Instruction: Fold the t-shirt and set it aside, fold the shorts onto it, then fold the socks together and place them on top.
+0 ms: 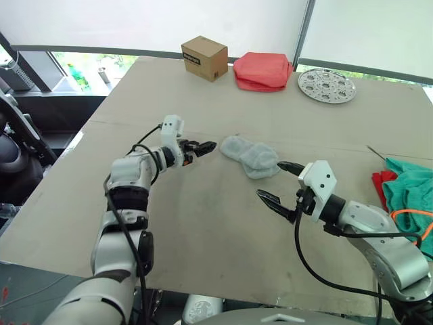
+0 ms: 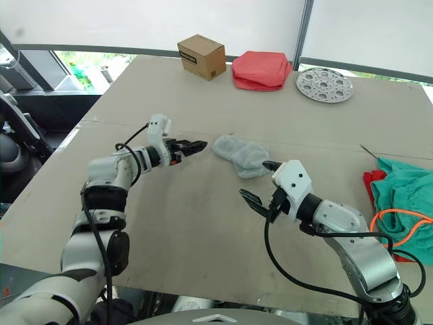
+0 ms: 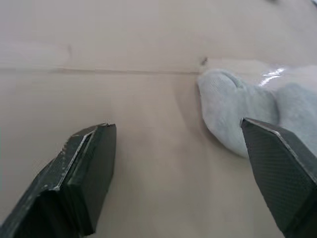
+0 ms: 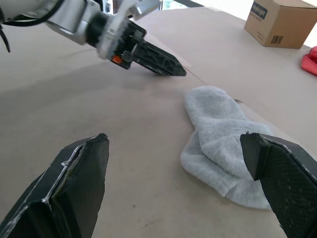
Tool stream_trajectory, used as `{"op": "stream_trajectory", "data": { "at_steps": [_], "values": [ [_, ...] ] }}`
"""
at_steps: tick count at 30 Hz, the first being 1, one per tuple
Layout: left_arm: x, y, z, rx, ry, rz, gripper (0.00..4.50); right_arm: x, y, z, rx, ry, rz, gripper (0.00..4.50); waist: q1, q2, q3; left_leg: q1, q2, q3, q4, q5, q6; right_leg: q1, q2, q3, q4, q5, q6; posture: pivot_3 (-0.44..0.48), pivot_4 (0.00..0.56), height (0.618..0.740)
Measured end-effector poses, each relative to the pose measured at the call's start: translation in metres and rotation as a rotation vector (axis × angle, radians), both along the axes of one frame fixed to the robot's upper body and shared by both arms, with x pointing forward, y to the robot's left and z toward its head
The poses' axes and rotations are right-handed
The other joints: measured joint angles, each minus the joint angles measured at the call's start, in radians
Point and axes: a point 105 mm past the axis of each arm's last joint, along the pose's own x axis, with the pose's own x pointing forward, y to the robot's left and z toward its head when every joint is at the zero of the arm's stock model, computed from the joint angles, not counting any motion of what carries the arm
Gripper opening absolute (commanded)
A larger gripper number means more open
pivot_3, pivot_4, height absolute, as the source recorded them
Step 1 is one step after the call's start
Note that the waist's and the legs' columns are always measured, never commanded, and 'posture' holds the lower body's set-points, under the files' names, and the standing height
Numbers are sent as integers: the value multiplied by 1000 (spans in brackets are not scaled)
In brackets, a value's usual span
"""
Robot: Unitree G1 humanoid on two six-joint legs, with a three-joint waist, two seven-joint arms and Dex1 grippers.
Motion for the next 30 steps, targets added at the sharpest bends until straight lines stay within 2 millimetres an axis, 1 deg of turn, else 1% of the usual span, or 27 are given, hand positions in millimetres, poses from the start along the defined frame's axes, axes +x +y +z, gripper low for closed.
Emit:
{"op": "stream_trajectory", "data": {
  "at_steps": [4,8,9,10,15,17,18,22,25,28,29,30],
  "values": [
    [8,-13,-2,49,-40,-65,4394,10,-1,-10,-6,65,-49,4500,-4,0,0,0,1,0,-1,0,0,0,1,0,0,3,0,0,150,740],
    [8,-23,-2,73,-44,-135,4394,16,1,-11,-10,80,-75,4500,-2,0,0,0,1,0,-1,0,0,0,1,-1,0,3,0,0,150,740],
    [8,-25,-2,83,-48,-149,3887,16,1,-10,-11,80,-75,4500,-2,0,0,0,0,0,-1,0,0,0,1,-1,0,3,0,0,150,740],
    [7,-28,-4,95,-48,-168,3597,16,1,-11,-15,84,-77,4500,-2,0,0,0,0,0,-1,0,1,0,1,-1,0,2,2,0,150,740],
    [3,-46,-11,121,-52,-255,1268,16,1,-14,-36,88,-85,4500,-2,0,0,0,0,0,-1,-1,1,0,0,-1,0,2,3,0,150,740],
    [2,-49,-13,123,-47,-269,338,17,0,-15,-42,86,-95,4500,-5,0,0,0,1,0,-1,-1,1,0,0,-1,0,2,3,0,150,740],
    [2,-50,-13,122,-44,-268,99,17,-1,-15,-43,87,-99,4500,-6,0,0,0,1,0,-1,-1,1,-1,0,-1,0,2,3,0,150,740],
    [3,-45,-12,129,-43,-249,99,17,-3,-17,-50,88,-112,4500,-12,0,0,-1,1,0,-1,-1,1,-1,1,-1,0,2,3,0,150,740],
    [6,-32,-6,151,-58,-207,99,17,-4,-19,-53,92,-119,4500,-24,0,0,-1,1,0,-1,-1,1,-1,0,-1,0,1,3,0,150,740],
    [9,-15,15,267,-174,-202,99,16,-9,-24,-66,109,-135,4500,-27,0,1,-1,1,0,-2,-1,1,-2,1,-1,0,2,2,0,150,740],
    [9,-14,29,336,-245,-217,99,16,-12,-25,-68,115,-146,4500,-26,0,1,-1,1,0,-3,-1,1,-2,0,-1,0,3,0,0,150,740],
    [9,-16,39,381,-294,-233,99,16,-15,-25,-69,115,-154,4500,-24,0,1,-1,1,0,-3,-1,1,-2,0,-1,0,3,0,0,150,740]
  ]
}}
